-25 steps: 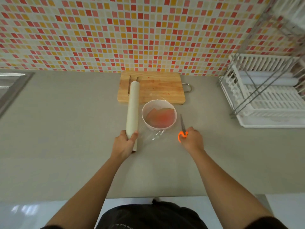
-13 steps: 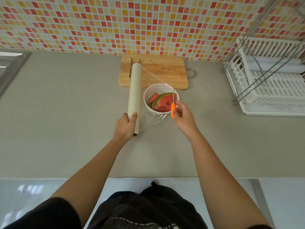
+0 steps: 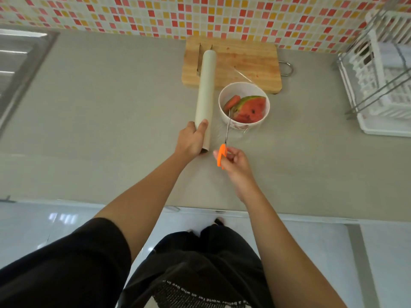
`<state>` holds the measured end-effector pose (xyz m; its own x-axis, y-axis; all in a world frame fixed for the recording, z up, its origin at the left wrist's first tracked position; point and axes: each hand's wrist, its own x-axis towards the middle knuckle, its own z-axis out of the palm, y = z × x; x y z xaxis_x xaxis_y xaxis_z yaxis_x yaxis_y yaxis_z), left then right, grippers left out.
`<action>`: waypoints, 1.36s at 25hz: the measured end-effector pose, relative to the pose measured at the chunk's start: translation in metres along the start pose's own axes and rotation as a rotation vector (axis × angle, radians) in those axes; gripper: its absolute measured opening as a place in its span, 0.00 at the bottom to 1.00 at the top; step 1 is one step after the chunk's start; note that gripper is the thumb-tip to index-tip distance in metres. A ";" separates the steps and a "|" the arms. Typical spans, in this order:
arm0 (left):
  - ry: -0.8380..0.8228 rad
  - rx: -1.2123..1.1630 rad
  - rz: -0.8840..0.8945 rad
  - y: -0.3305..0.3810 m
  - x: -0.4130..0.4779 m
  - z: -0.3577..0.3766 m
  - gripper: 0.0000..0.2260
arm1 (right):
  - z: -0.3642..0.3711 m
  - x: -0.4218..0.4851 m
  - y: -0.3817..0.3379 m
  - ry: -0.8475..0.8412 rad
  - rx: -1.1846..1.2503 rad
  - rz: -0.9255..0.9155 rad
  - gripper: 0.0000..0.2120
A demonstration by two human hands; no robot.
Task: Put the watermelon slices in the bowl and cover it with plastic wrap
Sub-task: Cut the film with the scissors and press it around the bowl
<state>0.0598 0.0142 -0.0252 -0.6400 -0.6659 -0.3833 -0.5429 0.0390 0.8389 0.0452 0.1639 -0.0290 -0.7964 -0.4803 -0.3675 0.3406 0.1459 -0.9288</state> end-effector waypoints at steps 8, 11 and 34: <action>-0.053 -0.011 -0.006 0.007 -0.005 -0.007 0.21 | 0.011 -0.040 0.021 -0.098 -0.146 0.253 0.36; -0.056 -0.027 -0.003 0.008 -0.006 -0.008 0.20 | 0.014 -0.040 0.016 -0.101 -0.178 0.250 0.38; -0.097 -0.106 -0.067 0.008 -0.006 -0.012 0.21 | 0.020 -0.034 0.024 -0.200 -0.166 0.285 0.30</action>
<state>0.0663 0.0099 -0.0116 -0.6565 -0.5894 -0.4707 -0.5291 -0.0848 0.8443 0.0909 0.1667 -0.0381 -0.5629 -0.5571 -0.6105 0.4353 0.4281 -0.7920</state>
